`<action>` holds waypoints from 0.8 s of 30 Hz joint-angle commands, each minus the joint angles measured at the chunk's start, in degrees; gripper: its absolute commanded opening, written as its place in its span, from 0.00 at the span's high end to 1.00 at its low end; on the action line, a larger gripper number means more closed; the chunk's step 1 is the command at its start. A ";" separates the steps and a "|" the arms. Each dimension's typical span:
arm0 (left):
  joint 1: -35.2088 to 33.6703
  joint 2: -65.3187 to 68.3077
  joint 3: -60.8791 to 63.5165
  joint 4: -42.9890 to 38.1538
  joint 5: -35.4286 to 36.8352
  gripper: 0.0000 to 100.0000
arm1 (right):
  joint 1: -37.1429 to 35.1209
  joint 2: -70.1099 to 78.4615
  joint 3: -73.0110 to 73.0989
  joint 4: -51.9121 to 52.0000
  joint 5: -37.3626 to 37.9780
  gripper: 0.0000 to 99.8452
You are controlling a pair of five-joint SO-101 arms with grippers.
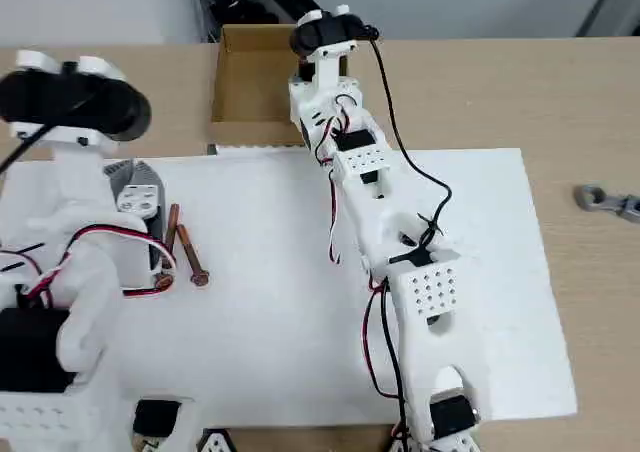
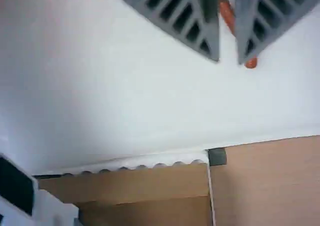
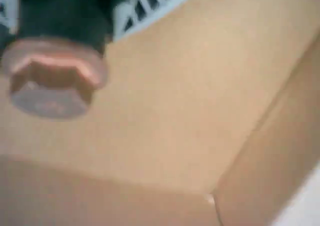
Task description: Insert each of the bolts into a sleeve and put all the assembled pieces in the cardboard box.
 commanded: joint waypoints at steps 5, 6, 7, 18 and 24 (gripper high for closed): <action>-0.62 -0.53 1.01 -0.09 -0.53 0.99 | 0.75 -1.10 -4.22 -1.19 -0.62 0.81; -0.62 -0.53 1.89 -0.09 -0.53 0.99 | 0.75 -1.19 -4.22 -1.19 -0.62 0.81; -0.62 -0.53 2.95 -0.53 -0.53 0.99 | 0.75 -1.19 -4.22 -1.19 -0.62 0.82; -0.79 1.49 15.08 -5.01 0.00 0.91 | 0.66 -6.55 -4.22 7.87 -0.62 0.85; -7.38 13.19 13.41 -4.92 3.43 0.91 | 1.63 -15.08 -4.22 24.75 -3.34 0.85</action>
